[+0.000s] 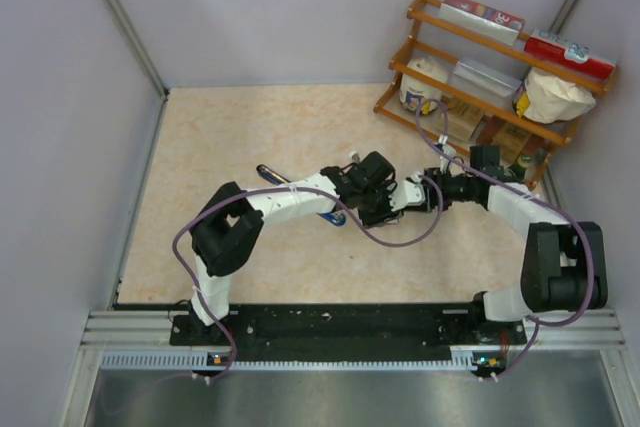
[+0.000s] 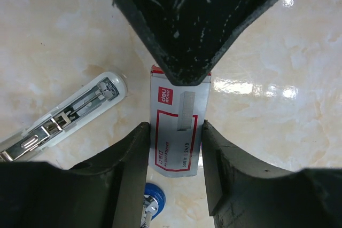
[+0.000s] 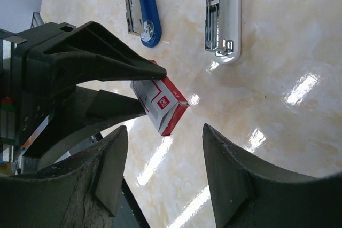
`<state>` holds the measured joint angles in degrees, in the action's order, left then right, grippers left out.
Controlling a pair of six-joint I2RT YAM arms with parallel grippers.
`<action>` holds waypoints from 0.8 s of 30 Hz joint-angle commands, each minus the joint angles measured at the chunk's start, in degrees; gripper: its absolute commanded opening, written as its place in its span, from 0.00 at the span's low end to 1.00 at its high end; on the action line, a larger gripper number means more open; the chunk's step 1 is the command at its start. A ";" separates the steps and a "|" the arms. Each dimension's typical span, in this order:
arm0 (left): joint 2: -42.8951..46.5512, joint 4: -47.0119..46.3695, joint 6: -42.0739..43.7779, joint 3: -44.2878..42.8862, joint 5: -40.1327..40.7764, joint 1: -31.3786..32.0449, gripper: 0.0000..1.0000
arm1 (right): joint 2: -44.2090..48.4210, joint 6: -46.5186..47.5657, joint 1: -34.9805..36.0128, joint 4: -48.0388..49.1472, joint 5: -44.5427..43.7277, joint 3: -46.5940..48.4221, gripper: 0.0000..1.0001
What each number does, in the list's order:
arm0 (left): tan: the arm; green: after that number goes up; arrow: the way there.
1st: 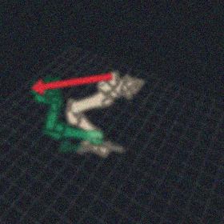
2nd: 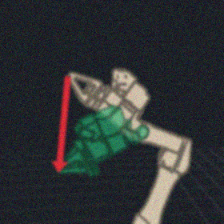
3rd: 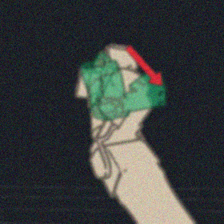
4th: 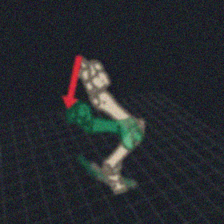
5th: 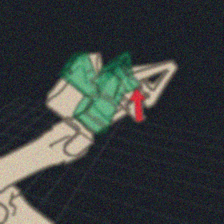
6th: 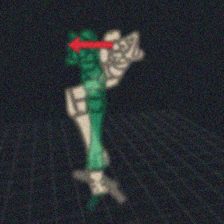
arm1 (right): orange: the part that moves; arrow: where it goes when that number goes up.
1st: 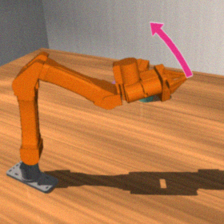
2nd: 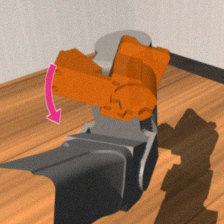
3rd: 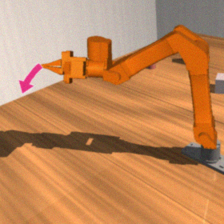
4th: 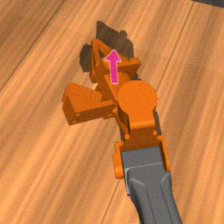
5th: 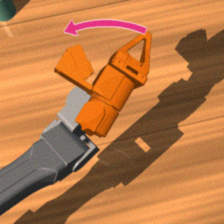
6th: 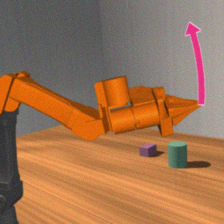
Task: Load the staples into the stapler
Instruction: Pick up the staple box from the center of the board.
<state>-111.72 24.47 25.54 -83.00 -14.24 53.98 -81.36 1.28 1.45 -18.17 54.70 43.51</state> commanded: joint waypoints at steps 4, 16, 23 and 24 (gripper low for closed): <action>4.67 -0.30 -1.81 -3.57 -1.58 -0.27 0.46 | -2.83 -0.58 0.66 2.71 5.51 0.44 0.54; 6.60 0.05 -1.90 -3.92 -1.49 -0.27 0.46 | -4.07 -2.51 0.66 2.53 9.72 0.88 0.45; 6.96 -0.03 -1.63 -3.04 -1.23 -0.27 0.47 | -3.45 -3.48 -0.31 2.27 13.33 1.49 0.45; 6.96 -0.04 -1.55 -3.04 -1.14 -0.27 0.47 | -3.37 -3.56 -0.66 2.35 13.68 1.49 0.45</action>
<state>-108.12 25.06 24.12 -85.03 -14.72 53.93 -85.19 -1.76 1.39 -17.32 64.40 43.51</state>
